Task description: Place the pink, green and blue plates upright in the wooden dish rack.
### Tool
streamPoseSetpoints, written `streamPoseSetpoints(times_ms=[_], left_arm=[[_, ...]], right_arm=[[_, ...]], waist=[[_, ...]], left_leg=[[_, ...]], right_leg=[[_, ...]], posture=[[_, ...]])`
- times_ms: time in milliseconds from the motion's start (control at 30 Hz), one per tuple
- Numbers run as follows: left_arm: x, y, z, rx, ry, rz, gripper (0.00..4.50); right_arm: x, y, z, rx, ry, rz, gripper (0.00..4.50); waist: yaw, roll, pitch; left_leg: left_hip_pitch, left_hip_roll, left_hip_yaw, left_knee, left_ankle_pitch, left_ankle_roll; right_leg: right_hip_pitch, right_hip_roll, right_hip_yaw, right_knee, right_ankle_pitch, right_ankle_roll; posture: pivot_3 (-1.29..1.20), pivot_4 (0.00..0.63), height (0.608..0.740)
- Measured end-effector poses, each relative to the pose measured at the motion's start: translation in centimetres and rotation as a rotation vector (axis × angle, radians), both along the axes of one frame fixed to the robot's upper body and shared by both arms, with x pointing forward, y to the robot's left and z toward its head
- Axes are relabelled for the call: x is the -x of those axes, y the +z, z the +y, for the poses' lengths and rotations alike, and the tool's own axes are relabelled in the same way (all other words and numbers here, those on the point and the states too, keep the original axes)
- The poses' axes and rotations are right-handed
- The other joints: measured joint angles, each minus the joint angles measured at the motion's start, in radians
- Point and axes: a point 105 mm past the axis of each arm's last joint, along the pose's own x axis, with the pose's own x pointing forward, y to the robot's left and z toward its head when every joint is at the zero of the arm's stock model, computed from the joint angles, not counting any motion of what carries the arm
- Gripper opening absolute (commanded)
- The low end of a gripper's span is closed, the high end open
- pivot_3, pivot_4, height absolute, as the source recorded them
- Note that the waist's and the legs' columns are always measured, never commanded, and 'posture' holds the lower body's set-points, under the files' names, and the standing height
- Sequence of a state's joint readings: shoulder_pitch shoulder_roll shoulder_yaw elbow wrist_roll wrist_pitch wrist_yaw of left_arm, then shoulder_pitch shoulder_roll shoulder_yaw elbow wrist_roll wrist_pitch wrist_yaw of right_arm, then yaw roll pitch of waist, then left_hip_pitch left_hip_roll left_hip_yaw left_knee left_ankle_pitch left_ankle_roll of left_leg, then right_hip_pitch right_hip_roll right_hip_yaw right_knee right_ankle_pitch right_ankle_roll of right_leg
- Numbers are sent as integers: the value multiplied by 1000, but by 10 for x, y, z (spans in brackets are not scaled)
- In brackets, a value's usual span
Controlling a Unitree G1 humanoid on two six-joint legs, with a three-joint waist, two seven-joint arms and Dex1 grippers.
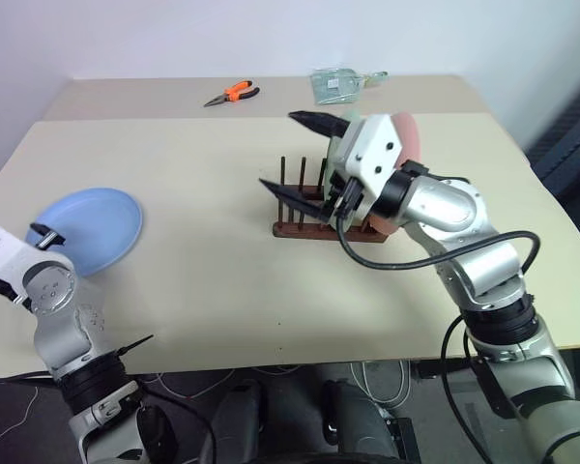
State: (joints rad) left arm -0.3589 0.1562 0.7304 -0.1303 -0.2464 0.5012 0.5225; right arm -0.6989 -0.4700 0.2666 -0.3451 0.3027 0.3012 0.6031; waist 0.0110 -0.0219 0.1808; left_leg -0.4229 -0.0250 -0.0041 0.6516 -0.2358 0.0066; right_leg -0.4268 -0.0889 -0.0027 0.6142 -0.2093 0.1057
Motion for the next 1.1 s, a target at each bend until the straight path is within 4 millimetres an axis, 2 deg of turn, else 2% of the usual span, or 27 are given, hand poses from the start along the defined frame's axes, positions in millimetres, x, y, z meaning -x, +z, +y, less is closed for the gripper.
streamPoseSetpoints(times_ms=[67,100,133,167,367,500,533,600,733,800,900,1033,1100], left_arm=[[4,-13,-2,108,14,2,4500],[4,-19,-4,173,4,-7,3928],[2,-25,-8,230,-14,-16,3666],[-1,-28,-11,273,-31,-26,3153],[-3,-29,-13,360,-65,-82,36],[-17,-11,-19,352,-148,-197,11],[-23,-3,-23,321,-191,-224,11],[-40,25,-38,205,-310,-280,11],[-65,106,-91,-96,-582,-433,11],[-71,131,-128,-191,-720,-496,11],[-74,143,-169,-263,-885,-524,11],[-73,147,-197,-286,-995,-549,11],[-70,149,-202,-295,-1015,-563,0]], right_arm=[[2,-3,3,-3,15,11,4457],[2,-4,3,0,16,11,4500],[1,-5,3,3,16,12,4500],[1,-6,4,3,15,14,4500],[-1,-10,5,2,12,30,4500],[-2,-15,3,16,1,51,4500],[-4,-16,2,28,-12,40,4500],[-4,-19,2,86,-37,-17,4500],[-4,-28,12,217,-44,-156,4500],[-8,-27,17,266,-49,-234,4500],[-17,-19,26,314,-77,-338,4500],[-38,-24,33,377,-138,-393,4500],[-44,-32,36,406,-141,-392,3909]], waist=[[2,-1,0],[2,-1,0],[1,-1,0],[0,-2,-1],[-4,-2,-1],[0,-2,-1],[1,-3,0],[3,-5,0],[-2,-5,0],[-5,-5,0],[-19,-5,0],[-27,-5,0],[-27,-5,0]], left_leg=[[0,0,0,0,0,0],[0,0,0,0,0,0],[0,0,0,0,0,-1],[0,0,0,-1,0,-1],[0,0,0,-1,1,-2],[0,0,0,-1,1,-3],[-1,0,0,-1,1,-3],[-1,0,0,-1,1,-3],[-1,-1,1,-2,1,-3],[-1,-1,1,-2,1,-4],[0,0,1,-2,2,-4],[1,1,1,-3,2,-5],[1,1,1,-3,2,-5]], right_leg=[[0,0,0,0,0,0],[0,0,0,0,0,0],[-1,0,0,0,0,0],[-1,0,0,0,0,0],[-1,0,0,0,1,-1],[-1,0,0,-1,1,-2],[-1,0,0,-1,1,-2],[-1,0,-1,-1,1,-2],[-1,0,0,-2,1,-3],[-1,1,0,-2,1,-3],[-2,1,0,-1,1,-3],[-2,2,0,0,1,-2],[-2,2,0,0,1,-2]], posture=[[0,150,738],[0,150,738],[0,150,738],[0,150,738],[0,150,738],[0,150,738],[0,150,738],[0,150,738],[0,150,738],[0,150,738],[0,150,738],[0,150,738],[0,150,738]])
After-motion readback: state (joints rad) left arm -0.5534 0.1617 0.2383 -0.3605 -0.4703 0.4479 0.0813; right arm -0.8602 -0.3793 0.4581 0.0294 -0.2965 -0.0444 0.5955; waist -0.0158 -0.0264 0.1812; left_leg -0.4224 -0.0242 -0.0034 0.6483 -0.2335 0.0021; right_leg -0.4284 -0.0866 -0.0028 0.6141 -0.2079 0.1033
